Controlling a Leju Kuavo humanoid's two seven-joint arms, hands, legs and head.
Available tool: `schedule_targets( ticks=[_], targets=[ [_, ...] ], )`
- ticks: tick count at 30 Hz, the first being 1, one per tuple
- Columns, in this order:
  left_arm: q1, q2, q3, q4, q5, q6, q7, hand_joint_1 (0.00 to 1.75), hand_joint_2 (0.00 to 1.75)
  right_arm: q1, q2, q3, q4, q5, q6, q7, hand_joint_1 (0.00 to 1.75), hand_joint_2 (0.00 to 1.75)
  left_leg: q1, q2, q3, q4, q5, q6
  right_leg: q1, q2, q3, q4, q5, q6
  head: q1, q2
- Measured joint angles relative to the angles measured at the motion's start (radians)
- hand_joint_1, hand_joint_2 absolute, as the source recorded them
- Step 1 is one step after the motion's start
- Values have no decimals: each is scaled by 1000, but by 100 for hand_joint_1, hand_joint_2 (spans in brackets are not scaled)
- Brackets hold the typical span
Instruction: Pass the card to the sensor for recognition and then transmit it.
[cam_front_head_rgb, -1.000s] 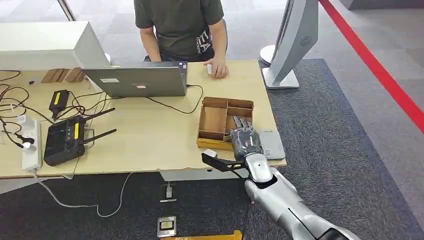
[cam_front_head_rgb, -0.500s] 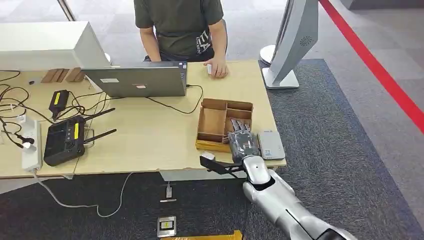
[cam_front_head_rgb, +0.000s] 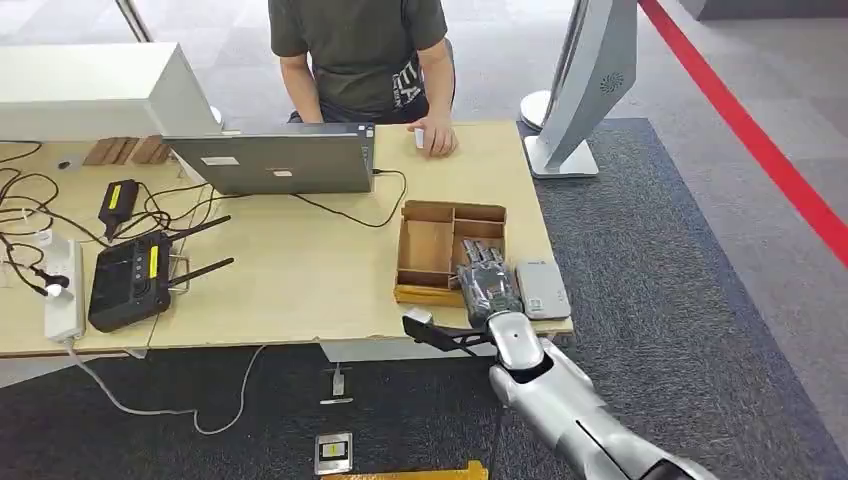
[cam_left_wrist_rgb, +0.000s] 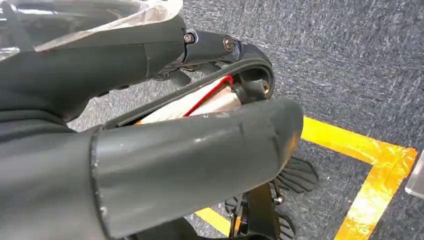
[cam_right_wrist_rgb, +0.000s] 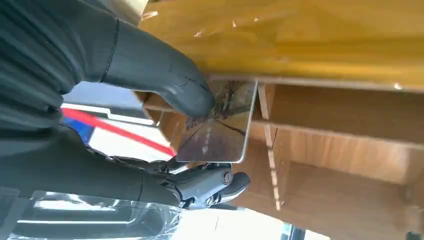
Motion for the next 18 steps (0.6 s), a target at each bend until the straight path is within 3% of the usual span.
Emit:
schedule_targets(
  ticks=[9,18],
  targets=[
    [1,3,-1,0,-37,-26,-10,0,0,-32,-108,-29,-234,72,162,24,175,175,0,0,0,0,0,0,0,0,0,0,0,0,0,0],
    [1,5,-6,0,-40,-26,-10,0,0,-33,-166,-44,-379,78,182,27,175,175,0,0,0,0,0,0,0,2,0,0,0,0,0,0]
  ],
)
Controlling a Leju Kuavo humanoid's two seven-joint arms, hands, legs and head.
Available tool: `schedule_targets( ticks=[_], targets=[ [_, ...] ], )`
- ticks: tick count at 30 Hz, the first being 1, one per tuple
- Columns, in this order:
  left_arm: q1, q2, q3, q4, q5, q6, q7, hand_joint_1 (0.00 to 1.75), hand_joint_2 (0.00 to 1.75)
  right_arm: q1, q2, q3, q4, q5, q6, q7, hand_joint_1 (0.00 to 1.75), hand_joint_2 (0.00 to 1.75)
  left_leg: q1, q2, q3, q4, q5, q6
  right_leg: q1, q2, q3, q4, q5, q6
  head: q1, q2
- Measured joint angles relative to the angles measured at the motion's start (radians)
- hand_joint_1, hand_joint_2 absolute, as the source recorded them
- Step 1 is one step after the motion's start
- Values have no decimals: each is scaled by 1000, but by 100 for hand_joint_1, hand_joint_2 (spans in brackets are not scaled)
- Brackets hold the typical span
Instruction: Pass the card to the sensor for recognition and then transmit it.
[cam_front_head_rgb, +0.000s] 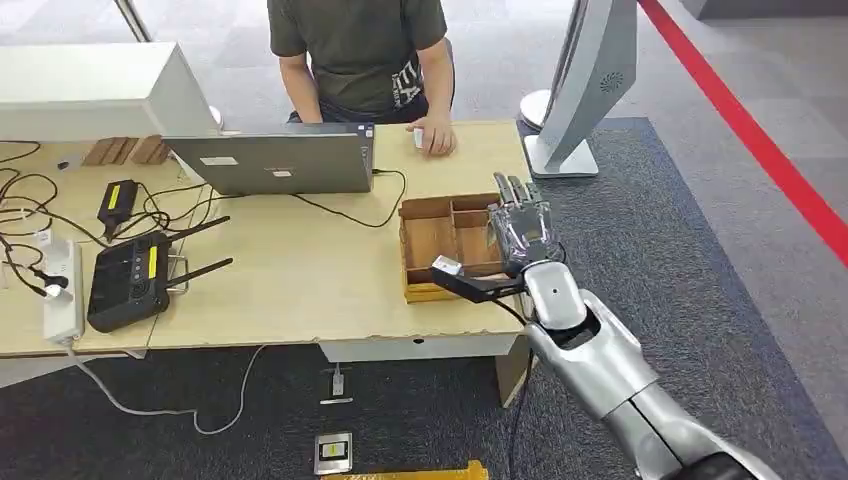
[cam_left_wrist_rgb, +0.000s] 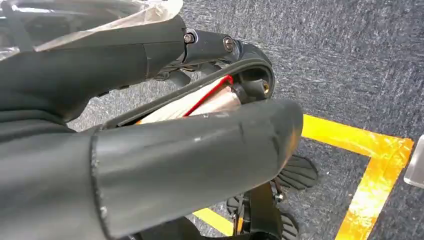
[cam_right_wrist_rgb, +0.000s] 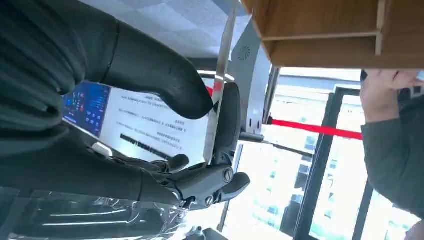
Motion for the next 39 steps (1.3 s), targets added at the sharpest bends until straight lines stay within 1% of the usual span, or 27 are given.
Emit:
schedule_targets(
  ticks=[6,15,19,21,26,30,35,39],
  targets=[
    [0,0,-1,0,-4,-5,-2,0,0,0,-21,-3,-48,14,-1,5,175,175,0,0,0,0,0,0,0,0,0,0,0,0,0,0],
    [-1,0,-10,0,-10,-9,-6,0,0,-13,-63,-14,-143,29,31,3,175,175,0,0,0,0,0,0,0,0,0,0,0,0,0,0],
    [-1,0,-11,0,-10,-9,-1,0,0,-14,-62,-15,-167,29,33,0,175,175,0,0,-1,0,0,0,0,0,0,0,0,0,0,0],
    [-1,0,-16,0,-19,-9,2,0,0,-23,-52,-16,-164,-19,30,-15,175,175,0,0,-1,0,0,0,0,0,0,0,0,0,0,0],
    [-7,0,-26,0,-35,-10,4,0,0,-122,-14,-5,-95,-92,29,-30,175,175,0,0,-2,0,1,-1,0,0,-1,1,0,0,0,0],
    [-8,0,-27,0,-36,-12,4,0,0,-193,11,8,-32,-106,36,-32,175,175,0,0,-2,0,1,-1,0,0,-1,1,1,0,0,0],
    [-9,0,-33,0,-35,-13,12,0,0,-285,42,26,78,-108,37,-33,175,175,0,0,-2,0,1,-1,0,0,-1,1,1,0,0,0],
    [-9,0,-35,0,-31,-12,19,0,0,-319,66,35,142,-101,33,-31,175,175,0,0,-2,0,1,-1,0,0,-1,1,1,0,0,0]
  ],
)
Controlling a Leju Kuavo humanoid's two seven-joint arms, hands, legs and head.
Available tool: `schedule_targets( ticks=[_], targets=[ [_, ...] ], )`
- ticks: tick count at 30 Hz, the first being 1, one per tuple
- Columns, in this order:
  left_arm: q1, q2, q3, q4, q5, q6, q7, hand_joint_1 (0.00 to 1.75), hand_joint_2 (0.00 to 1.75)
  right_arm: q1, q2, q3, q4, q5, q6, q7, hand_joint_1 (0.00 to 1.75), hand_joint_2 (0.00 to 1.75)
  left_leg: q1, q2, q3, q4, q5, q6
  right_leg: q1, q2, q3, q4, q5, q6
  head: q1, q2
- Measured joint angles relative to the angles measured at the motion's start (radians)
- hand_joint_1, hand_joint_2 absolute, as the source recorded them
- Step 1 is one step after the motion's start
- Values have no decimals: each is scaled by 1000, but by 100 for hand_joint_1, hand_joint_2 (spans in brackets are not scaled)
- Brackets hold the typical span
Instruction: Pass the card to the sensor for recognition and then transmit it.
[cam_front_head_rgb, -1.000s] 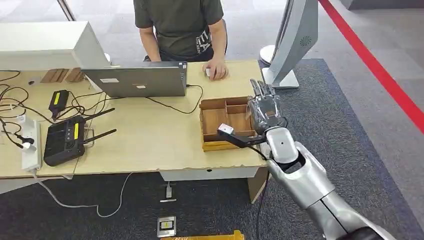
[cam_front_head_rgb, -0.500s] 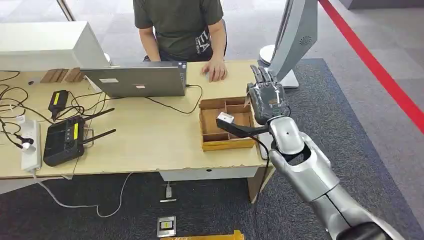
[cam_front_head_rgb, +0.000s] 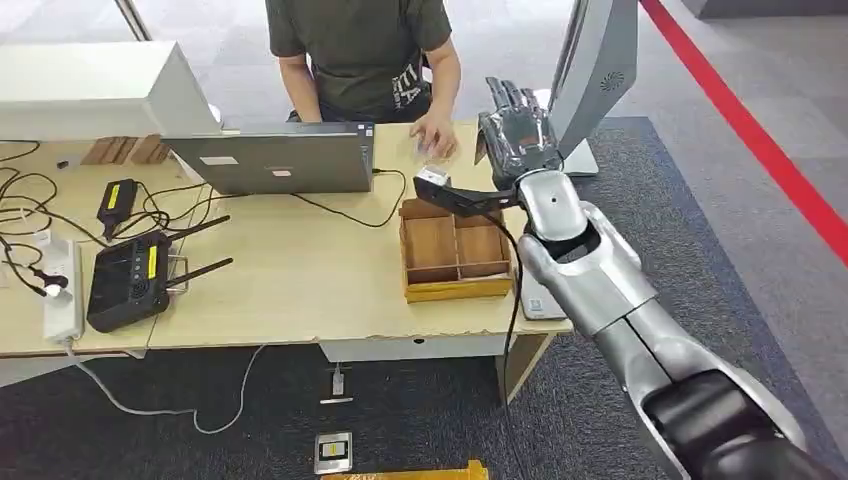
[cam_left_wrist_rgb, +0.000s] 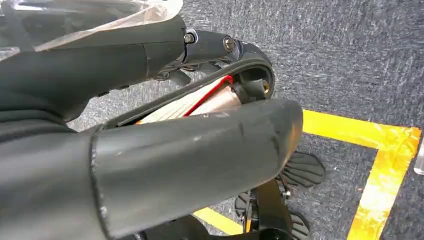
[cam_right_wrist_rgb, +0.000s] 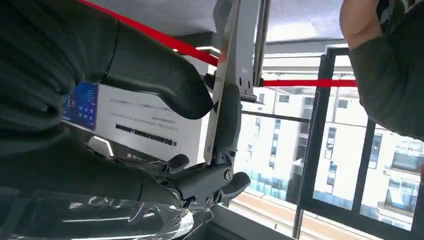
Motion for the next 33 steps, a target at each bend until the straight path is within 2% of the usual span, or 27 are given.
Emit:
schedule_targets(
  ticks=[12,33],
  targets=[
    [0,-4,-3,0,13,5,-2,0,0,-30,62,34,161,16,-40,14,175,175,0,0,0,0,0,0,0,0,0,0,0,0,0,0],
    [1,-5,-2,0,22,20,3,0,0,-20,75,35,227,54,-26,30,175,175,0,0,0,0,0,0,0,0,-1,0,0,0,0,0]
  ],
)
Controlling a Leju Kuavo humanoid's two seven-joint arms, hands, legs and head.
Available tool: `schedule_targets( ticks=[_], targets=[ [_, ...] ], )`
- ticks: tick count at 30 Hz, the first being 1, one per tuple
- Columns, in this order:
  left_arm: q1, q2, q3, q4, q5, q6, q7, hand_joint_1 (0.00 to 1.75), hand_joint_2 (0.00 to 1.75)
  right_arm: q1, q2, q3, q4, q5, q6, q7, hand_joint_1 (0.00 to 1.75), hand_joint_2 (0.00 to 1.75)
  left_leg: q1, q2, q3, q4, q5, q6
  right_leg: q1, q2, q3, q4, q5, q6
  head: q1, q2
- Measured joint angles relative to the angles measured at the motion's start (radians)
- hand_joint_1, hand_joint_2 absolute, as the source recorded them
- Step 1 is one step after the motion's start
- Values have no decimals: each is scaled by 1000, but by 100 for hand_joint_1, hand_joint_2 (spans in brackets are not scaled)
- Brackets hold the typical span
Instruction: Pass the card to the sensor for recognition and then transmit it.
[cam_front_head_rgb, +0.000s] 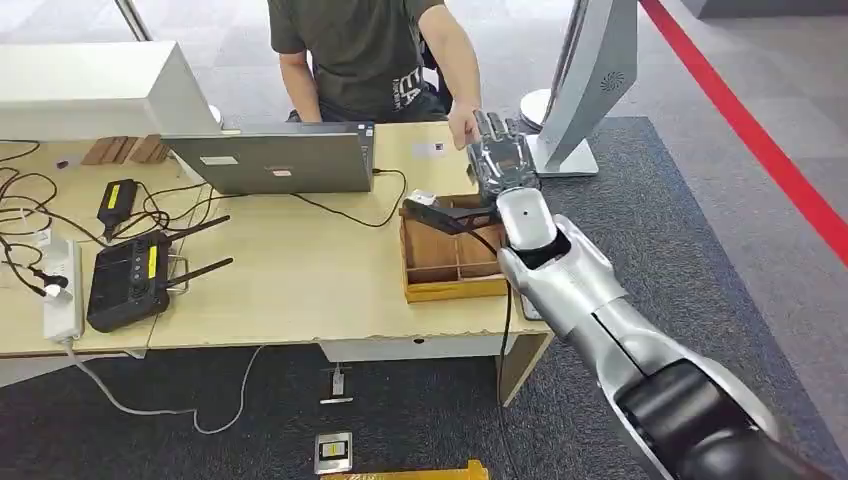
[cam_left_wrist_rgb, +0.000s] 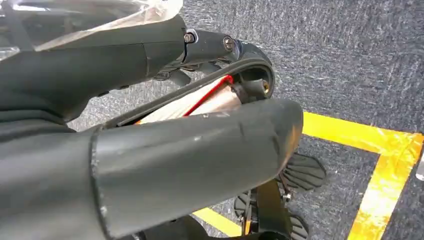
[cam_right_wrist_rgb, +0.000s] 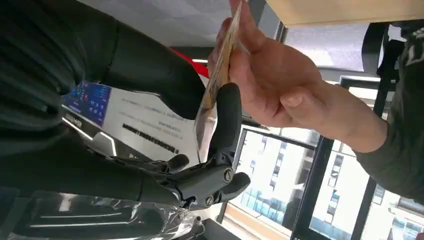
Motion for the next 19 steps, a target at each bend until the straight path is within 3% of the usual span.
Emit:
schedule_targets(
  ticks=[2,3,4,13,19],
  targets=[
    [0,0,0,0,-1,0,5,0,0,10,-5,-4,-2,4,8,3,175,175,0,0,0,0,0,0,0,0,0,0,0,0,0,0],
    [0,0,0,0,-5,0,11,0,0,16,-8,-7,-6,8,13,5,89,175,0,0,0,0,0,0,0,0,0,0,0,0,0,0],
    [0,0,0,0,-10,1,19,0,0,22,-11,-10,-11,12,17,8,0,0,0,0,0,0,0,0,0,0,0,0,0,0,0,0],
    [0,0,-1,0,-14,1,37,0,0,51,-49,-31,-68,95,35,30,0,0,0,0,0,0,0,0,0,0,0,0,0,0,0,0],
    [6,1,-4,0,-24,-11,44,0,0,72,-148,-93,-175,109,155,44,0,0,0,0,0,1,0,0,0,0,0,-1,0,0,0,0]
  ],
)
